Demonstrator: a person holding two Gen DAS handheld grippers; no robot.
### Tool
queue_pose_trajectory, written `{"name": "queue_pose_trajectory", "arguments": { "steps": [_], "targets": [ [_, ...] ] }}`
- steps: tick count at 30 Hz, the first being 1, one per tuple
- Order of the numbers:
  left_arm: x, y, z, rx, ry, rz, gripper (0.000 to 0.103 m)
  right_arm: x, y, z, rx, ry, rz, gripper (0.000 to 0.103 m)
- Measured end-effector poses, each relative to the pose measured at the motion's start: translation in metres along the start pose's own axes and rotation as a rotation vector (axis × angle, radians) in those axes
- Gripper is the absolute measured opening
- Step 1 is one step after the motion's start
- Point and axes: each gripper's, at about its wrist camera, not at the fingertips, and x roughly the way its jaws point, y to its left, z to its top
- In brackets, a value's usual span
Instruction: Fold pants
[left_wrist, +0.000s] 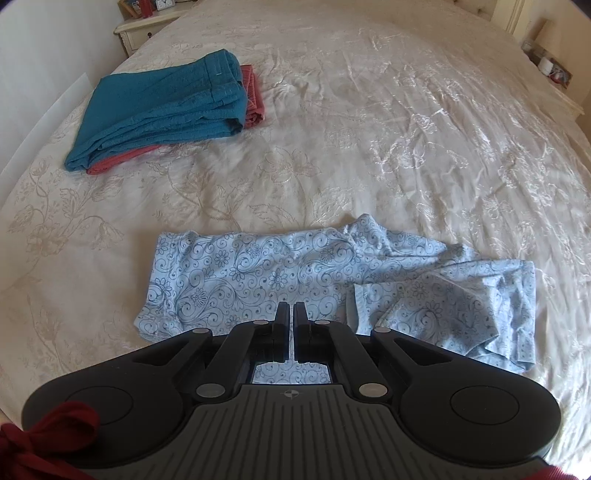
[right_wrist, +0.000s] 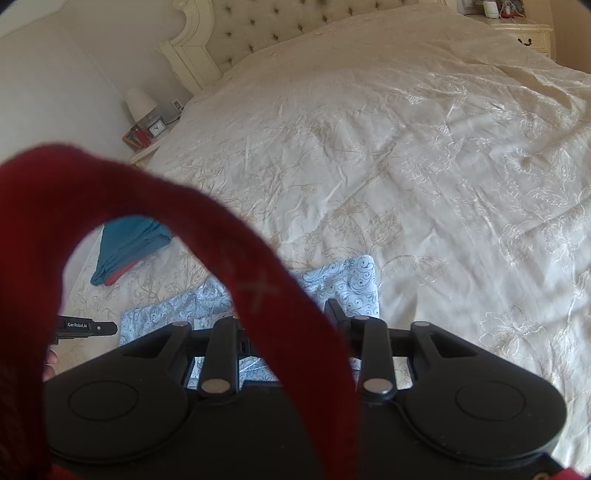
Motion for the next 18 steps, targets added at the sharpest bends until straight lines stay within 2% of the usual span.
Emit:
{"name": "queue_pose_trajectory", "arguments": {
  "steps": [6, 9, 18],
  "targets": [
    [0.03, -0.028, -0.004, -0.005, 0.063, -0.02, 0.003, 0.048, 0.004, -0.003, -0.056, 0.117, 0.046, 0.042],
    [0.047, -0.042, -0.009, -0.001, 0.099, -0.07, 0.003, 0.061, 0.007, -0.004, -0.086, 0.154, 0.053, 0.043],
    [0.088, -0.067, -0.026, 0.023, 0.182, -0.169, 0.003, 0.077, -0.001, 0.002, -0.089, 0.19, 0.053, 0.042]
  ]
}}
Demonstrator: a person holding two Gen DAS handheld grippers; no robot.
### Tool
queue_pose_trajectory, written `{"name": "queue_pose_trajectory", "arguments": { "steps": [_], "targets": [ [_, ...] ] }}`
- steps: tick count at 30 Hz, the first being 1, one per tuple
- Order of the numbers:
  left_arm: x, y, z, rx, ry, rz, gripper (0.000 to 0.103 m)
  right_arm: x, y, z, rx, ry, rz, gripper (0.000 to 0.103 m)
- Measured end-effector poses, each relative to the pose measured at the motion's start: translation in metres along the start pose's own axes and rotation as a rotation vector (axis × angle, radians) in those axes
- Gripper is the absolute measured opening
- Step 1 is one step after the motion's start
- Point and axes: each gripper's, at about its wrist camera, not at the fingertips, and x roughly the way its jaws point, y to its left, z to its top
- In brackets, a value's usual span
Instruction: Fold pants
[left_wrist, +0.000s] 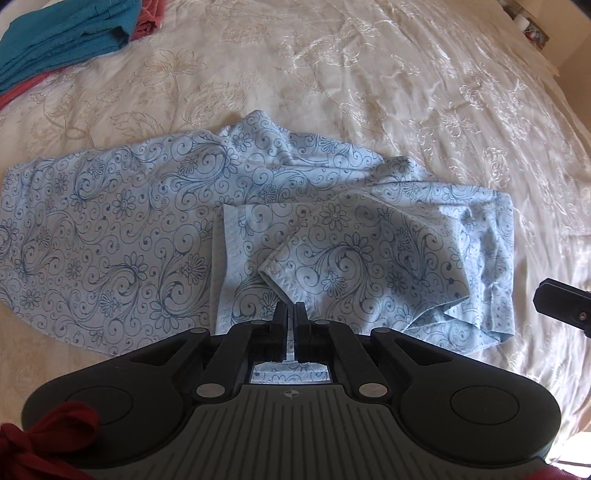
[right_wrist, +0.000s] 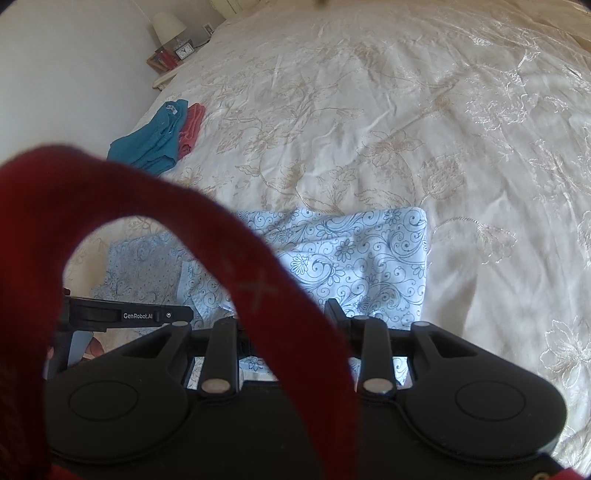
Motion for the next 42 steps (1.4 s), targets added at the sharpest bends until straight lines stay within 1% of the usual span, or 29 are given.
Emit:
{"name": "queue_pose_trajectory", "arguments": {
  "steps": [2, 4, 8, 13, 16, 20, 27, 32, 38, 41, 42],
  "targets": [
    [0.005, 0.002, 0.0, -0.017, 0.019, -0.001, 0.003, 0.003, -0.002, 0.002, 0.002, 0.007, -0.007, 0.043],
    [0.01, 0.005, 0.0, -0.038, 0.037, 0.013, 0.003, 0.005, -0.003, 0.003, 0.004, 0.012, -0.009, 0.042],
    [0.01, 0.01, -0.002, -0.072, 0.025, 0.037, 0.003, 0.008, -0.005, 0.003, 0.004, 0.014, -0.009, 0.043],
    [0.012, 0.013, 0.0, -0.076, 0.03, 0.019, 0.003, 0.012, -0.006, 0.0, 0.007, 0.029, -0.007, 0.042],
    [0.009, 0.015, 0.001, -0.08, 0.013, 0.004, 0.003, 0.011, -0.006, -0.003, 0.006, 0.036, -0.006, 0.042],
    [0.011, 0.01, 0.002, -0.068, 0.016, 0.007, 0.003, 0.011, -0.007, -0.004, 0.004, 0.043, 0.0, 0.042],
    [0.02, 0.022, 0.002, -0.143, 0.034, -0.012, 0.003, 0.012, -0.002, -0.003, -0.026, 0.044, 0.013, 0.043],
    [0.025, 0.019, 0.002, -0.113, 0.037, 0.008, 0.003, 0.013, 0.0, -0.004, -0.035, 0.051, 0.016, 0.042],
    [0.035, 0.007, 0.002, -0.079, 0.027, 0.02, 0.003, 0.015, 0.003, -0.005, -0.048, 0.064, 0.016, 0.042],
    [0.037, 0.001, -0.002, -0.02, 0.003, 0.032, 0.003, 0.017, 0.004, -0.006, -0.05, 0.066, 0.018, 0.042],
    [0.035, -0.002, -0.005, 0.019, -0.012, 0.043, 0.003, 0.017, 0.005, -0.005, -0.051, 0.068, 0.02, 0.042]
  ]
}}
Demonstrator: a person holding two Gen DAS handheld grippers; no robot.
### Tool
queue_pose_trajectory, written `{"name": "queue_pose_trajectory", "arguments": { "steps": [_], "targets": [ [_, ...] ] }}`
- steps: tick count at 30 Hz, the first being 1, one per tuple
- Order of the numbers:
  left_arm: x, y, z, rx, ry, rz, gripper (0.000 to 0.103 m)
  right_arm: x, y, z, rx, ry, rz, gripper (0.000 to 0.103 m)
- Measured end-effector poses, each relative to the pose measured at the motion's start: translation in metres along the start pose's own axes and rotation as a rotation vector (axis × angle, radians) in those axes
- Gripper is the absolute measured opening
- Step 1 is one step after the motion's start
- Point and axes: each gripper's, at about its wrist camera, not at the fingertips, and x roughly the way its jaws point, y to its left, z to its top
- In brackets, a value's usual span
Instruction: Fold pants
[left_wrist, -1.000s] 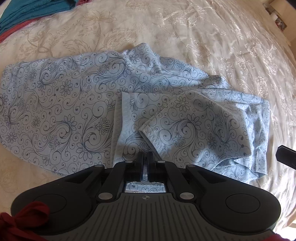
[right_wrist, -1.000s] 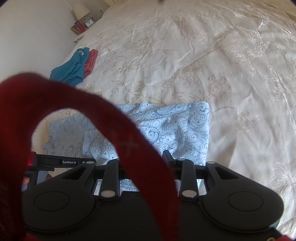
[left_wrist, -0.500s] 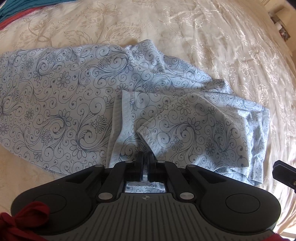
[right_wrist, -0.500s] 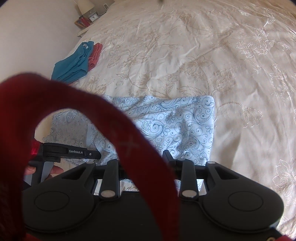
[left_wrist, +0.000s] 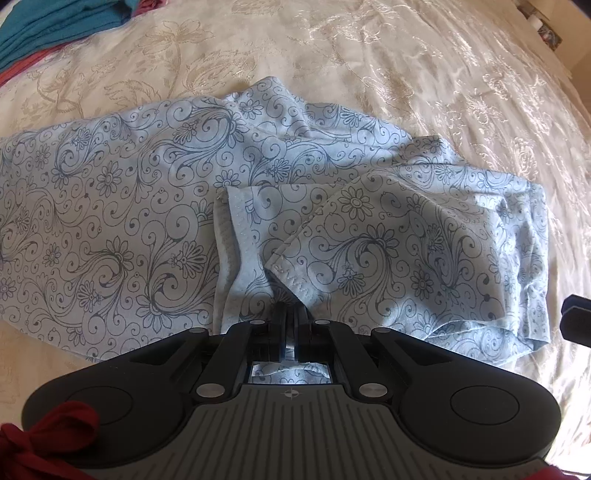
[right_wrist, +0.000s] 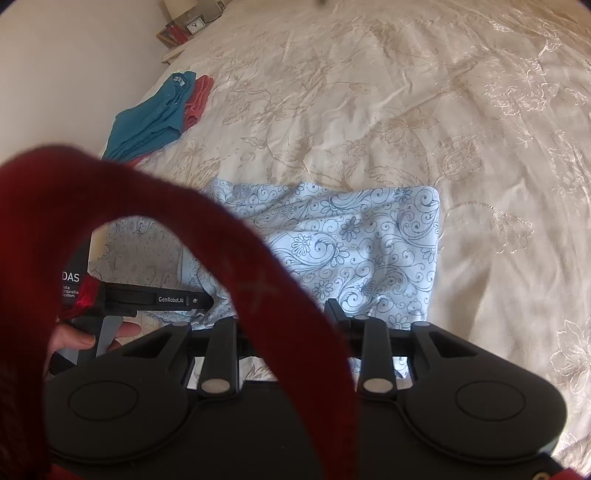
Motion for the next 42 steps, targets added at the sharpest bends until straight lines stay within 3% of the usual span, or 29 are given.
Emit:
{"name": "queue_pose_trajectory", "arguments": {
  "steps": [3, 6, 9, 12, 16, 28, 42],
  "targets": [
    [-0.003, -0.007, -0.008, 0.042, -0.037, 0.014, 0.003, 0.002, 0.002, 0.0, -0.001, 0.002, 0.004, 0.042],
    [-0.009, 0.002, -0.012, -0.028, -0.051, -0.043, 0.005, 0.003, 0.003, -0.001, 0.002, 0.003, 0.008, 0.042],
    [-0.016, 0.017, -0.013, -0.105, -0.059, -0.184, 0.028, 0.004, 0.002, -0.003, 0.005, 0.001, 0.012, 0.042],
    [-0.023, 0.027, -0.012, -0.162, -0.074, -0.281, 0.041, 0.005, 0.002, -0.003, 0.007, 0.004, 0.015, 0.043],
    [-0.03, 0.02, -0.009, -0.126, -0.1, -0.228, 0.043, 0.007, 0.002, -0.003, 0.008, 0.007, 0.018, 0.043],
    [-0.044, 0.009, -0.01, -0.128, -0.14, -0.259, 0.044, 0.006, 0.0, -0.002, 0.007, 0.003, 0.013, 0.043],
    [-0.006, 0.014, -0.007, -0.193, -0.067, -0.189, 0.043, 0.006, -0.001, -0.001, 0.003, 0.004, 0.01, 0.043]
  ]
}}
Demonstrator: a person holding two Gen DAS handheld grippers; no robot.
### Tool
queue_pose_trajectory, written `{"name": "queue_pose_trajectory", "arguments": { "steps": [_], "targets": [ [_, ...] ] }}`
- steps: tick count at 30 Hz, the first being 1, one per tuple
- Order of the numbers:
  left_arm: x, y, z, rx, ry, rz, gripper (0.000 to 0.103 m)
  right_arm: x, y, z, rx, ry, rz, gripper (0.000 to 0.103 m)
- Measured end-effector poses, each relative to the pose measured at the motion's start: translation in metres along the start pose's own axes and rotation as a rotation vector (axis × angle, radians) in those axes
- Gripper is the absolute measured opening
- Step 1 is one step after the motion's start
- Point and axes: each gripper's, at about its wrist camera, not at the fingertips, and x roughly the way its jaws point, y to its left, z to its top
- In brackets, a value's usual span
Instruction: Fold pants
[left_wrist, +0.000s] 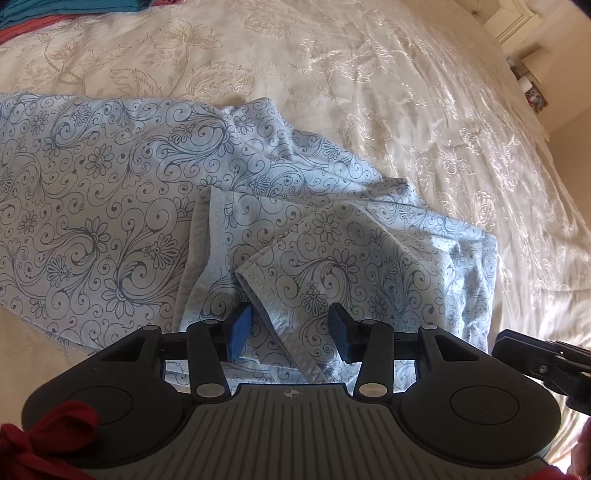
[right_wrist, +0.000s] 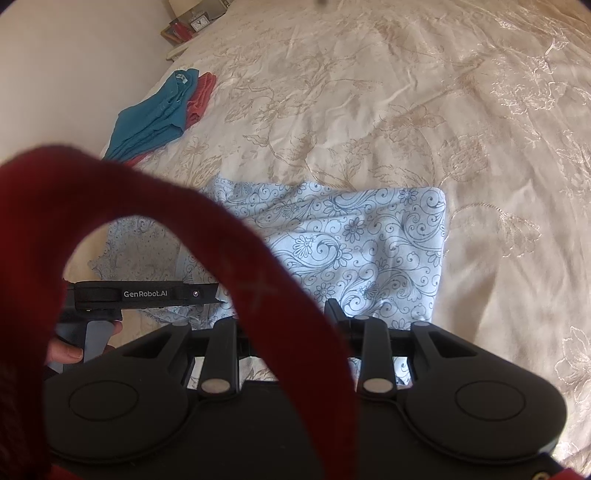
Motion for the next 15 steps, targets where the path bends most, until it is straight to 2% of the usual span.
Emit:
{"name": "queue_pose_trajectory", "arguments": {
  "steps": [2, 5, 6, 12, 15],
  "targets": [
    [0.002, -0.002, 0.001, 0.007, -0.002, 0.028, 0.038, 0.001, -0.001, 0.0, 0.001, 0.004, -0.001, 0.043],
    [-0.001, -0.007, 0.002, 0.057, 0.001, 0.065, 0.02, 0.001, 0.0, 0.0, 0.0, 0.006, -0.004, 0.043],
    [-0.004, -0.008, 0.002, 0.078, 0.001, 0.066, 0.01, 0.001, 0.0, 0.0, 0.0, 0.006, -0.004, 0.042],
    [-0.035, 0.001, 0.018, 0.14, -0.056, 0.091, 0.008, 0.004, 0.0, 0.002, 0.001, 0.0, -0.018, 0.042],
    [-0.043, 0.011, 0.03, 0.155, -0.052, 0.102, 0.008, 0.006, -0.001, 0.003, 0.003, 0.001, -0.026, 0.043]
  ]
}}
